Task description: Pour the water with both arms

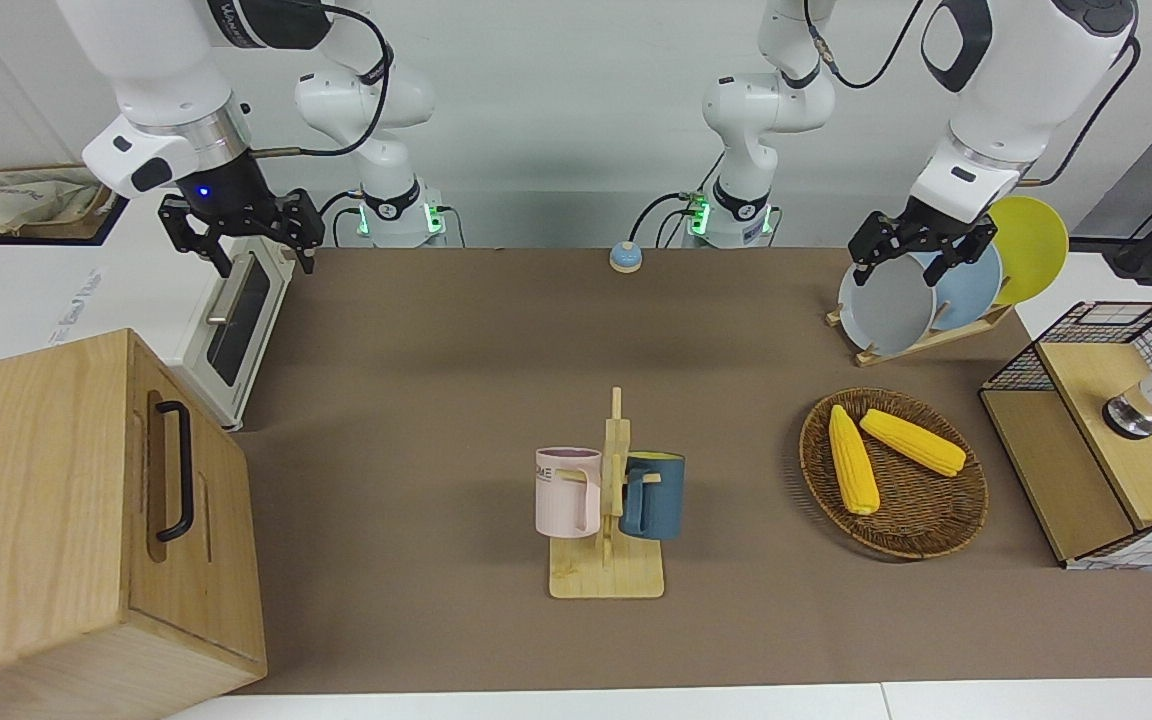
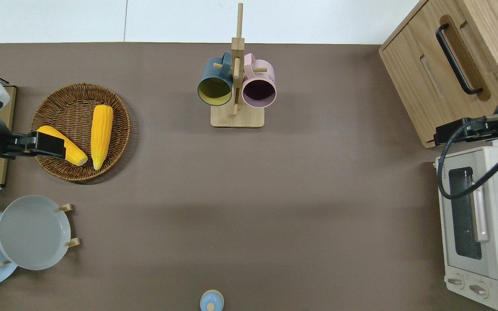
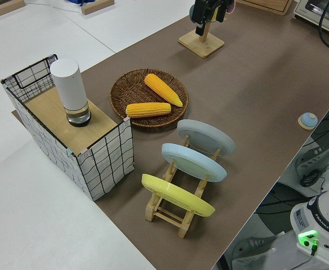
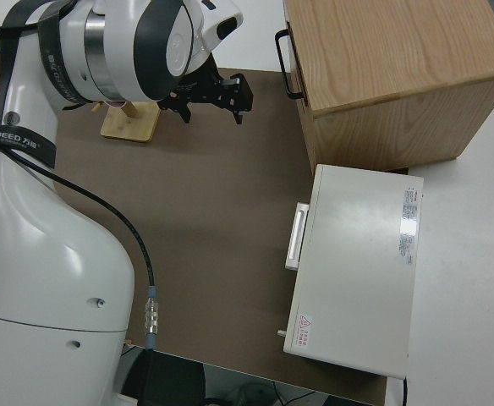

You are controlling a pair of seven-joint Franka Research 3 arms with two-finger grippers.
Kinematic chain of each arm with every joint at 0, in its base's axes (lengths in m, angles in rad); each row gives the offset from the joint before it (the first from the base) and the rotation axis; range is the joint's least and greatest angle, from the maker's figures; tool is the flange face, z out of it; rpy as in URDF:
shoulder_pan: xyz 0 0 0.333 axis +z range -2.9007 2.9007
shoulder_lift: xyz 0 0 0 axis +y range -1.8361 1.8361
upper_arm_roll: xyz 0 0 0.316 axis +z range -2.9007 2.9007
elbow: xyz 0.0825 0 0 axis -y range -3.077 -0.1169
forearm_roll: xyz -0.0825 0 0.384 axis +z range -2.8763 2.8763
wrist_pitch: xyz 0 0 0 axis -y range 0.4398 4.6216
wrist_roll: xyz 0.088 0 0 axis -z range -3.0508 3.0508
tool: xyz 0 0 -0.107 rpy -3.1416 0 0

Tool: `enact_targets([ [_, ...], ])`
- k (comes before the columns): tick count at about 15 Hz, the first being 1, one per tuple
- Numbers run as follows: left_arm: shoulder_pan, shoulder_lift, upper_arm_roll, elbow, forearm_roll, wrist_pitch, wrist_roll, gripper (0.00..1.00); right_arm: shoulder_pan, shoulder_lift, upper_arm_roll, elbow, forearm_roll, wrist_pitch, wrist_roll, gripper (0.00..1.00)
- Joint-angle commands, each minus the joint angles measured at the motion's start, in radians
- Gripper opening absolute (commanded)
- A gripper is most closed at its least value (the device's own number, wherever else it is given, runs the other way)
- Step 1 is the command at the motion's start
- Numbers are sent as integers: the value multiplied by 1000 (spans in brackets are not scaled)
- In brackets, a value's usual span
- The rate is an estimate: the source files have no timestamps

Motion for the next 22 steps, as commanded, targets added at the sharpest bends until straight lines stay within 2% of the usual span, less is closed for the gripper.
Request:
enact_targets([
  [1,1,-2,5,1,1,-6,11,998,-7,-6,12,-2,40,21,-11,987],
  [7,-5,-2,5,1,1,-6,4,998,3,-8,19,-3,47,38,-9,987],
  [8,-5,1,5,1,-2,-6,4,998,27,-8,16,-5,47,74,-8,987],
  [11,-7,1,4,-1,0,-6,3,998,55,-6,19,-14,83,107,0,987],
  [14,-7,-1,4,1,1,-6,1,998,87,3,19,-26,94,183,-3,987],
  [16,-5,-1,4,1,4,-8,3,998,111,17,21,-26,93,196,-11,987],
  [17,-5,-1,5,1,4,-8,3,998,124,28,21,-26,90,223,-23,987],
  [20,4,-2,11,1,3,-8,7,998,156,57,21,-31,77,297,-136,987],
  [22,9,-2,18,1,1,-8,9,998,174,61,22,-63,52,387,-210,987],
])
